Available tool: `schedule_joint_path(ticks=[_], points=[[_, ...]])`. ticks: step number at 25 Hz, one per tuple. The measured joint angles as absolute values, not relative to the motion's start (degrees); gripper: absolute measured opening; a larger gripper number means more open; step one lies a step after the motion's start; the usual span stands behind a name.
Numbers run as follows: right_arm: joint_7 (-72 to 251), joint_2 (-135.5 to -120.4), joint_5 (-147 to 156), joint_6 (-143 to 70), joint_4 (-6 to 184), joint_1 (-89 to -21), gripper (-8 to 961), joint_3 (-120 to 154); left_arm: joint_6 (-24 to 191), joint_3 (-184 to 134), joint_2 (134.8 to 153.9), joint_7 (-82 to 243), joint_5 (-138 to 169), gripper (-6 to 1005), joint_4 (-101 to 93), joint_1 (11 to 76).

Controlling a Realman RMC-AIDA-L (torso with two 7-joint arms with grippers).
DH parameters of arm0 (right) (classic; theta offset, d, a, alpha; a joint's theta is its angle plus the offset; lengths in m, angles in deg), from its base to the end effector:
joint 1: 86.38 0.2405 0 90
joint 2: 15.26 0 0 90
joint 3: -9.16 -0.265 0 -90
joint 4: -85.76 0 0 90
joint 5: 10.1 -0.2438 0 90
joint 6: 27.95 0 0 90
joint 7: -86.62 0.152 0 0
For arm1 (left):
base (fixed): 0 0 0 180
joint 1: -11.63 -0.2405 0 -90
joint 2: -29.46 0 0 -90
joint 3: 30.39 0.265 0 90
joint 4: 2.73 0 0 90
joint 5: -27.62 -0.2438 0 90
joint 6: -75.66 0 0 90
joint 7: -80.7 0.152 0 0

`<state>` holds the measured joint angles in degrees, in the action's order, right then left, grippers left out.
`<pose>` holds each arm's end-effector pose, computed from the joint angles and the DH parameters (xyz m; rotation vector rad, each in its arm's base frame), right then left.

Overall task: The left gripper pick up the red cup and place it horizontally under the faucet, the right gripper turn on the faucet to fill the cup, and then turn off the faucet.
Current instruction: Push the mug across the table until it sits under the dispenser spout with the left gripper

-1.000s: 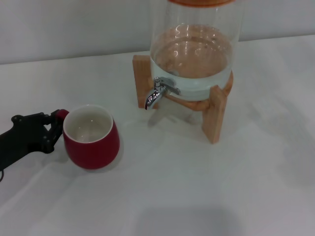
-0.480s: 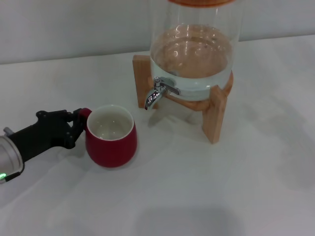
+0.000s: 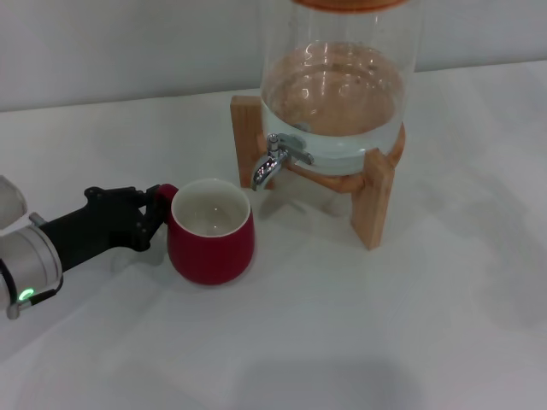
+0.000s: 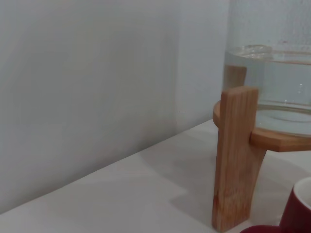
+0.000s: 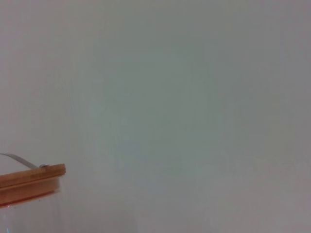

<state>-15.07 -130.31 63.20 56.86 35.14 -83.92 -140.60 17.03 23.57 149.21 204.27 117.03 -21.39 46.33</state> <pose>0.3990 0.2568 0.1846 -1.7314 0.6229 0.9451 -0.2991 0.4003 -0.0820 -2.4605 -0.5274 -0.5241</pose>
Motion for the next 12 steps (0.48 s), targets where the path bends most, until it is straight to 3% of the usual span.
schedule_joint_path(ticks=[12], points=[[-15.11,-130.39,63.20,56.86,35.19,-83.77,720,-140.60,18.71,26.21,149.40,204.03,117.27,118,-17.65,50.61]])
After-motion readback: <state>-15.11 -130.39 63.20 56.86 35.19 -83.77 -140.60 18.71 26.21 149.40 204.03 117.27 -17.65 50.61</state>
